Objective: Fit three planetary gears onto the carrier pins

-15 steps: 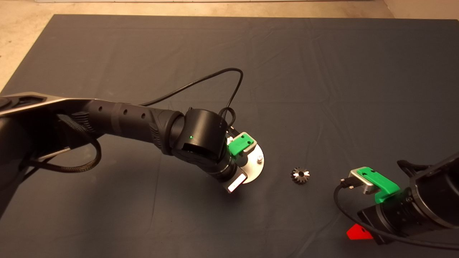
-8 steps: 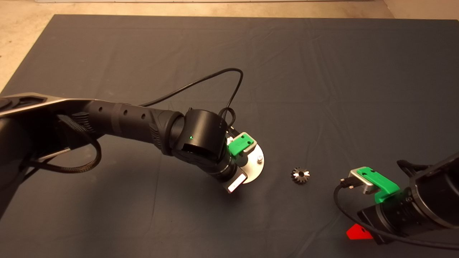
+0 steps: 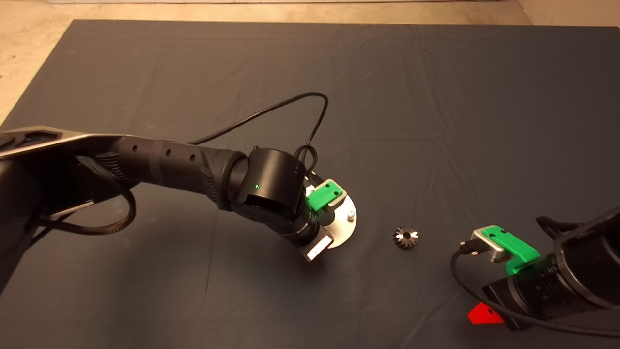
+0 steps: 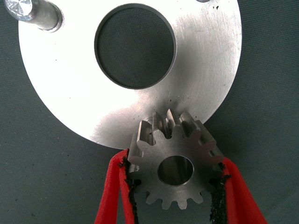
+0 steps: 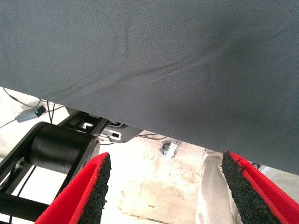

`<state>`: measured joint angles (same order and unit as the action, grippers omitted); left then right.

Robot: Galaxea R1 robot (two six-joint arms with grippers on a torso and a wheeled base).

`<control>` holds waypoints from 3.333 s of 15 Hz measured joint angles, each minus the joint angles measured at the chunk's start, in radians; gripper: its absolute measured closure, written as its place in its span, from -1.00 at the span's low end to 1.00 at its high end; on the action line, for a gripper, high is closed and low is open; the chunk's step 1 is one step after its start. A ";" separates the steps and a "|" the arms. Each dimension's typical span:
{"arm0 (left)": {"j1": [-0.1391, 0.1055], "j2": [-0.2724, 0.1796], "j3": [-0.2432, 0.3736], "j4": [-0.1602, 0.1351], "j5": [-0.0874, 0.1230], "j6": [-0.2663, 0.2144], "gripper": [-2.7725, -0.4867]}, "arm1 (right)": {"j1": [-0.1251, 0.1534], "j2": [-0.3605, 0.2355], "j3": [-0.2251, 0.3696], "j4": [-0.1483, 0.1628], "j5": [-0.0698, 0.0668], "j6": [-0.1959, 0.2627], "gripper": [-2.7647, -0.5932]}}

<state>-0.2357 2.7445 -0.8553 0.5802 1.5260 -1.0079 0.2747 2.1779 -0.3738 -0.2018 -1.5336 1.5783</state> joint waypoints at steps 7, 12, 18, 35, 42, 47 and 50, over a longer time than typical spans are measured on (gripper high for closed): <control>0.000 -0.002 -0.002 0.000 -0.004 0.011 0.91 | 0.000 0.000 0.000 0.000 0.000 0.000 -0.07; 0.000 -0.002 -0.005 0.000 -0.004 0.019 0.91 | 0.000 0.000 0.000 0.000 0.000 0.000 -0.07; 0.000 -0.002 -0.007 0.000 -0.003 0.020 0.91 | 0.000 0.000 0.000 0.000 0.000 0.000 -0.07; -0.003 -0.001 -0.020 -0.003 -0.005 0.037 0.91 | 0.000 0.000 0.000 0.000 0.000 0.000 -0.07; -0.007 0.002 -0.020 -0.008 -0.007 0.038 0.91 | 0.000 0.000 0.000 0.000 0.000 0.000 -0.07; -0.016 0.016 -0.031 -0.005 0.000 0.037 0.92 | 0.000 0.000 0.000 0.000 0.000 -0.001 -0.07; -0.018 0.028 -0.035 -0.001 0.001 0.032 0.92 | 0.000 0.000 0.000 0.000 0.000 -0.002 -0.07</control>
<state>-0.2540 2.7723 -0.8904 0.5791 1.5274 -0.9760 0.2747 2.1780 -0.3738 -0.2019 -1.5336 1.5764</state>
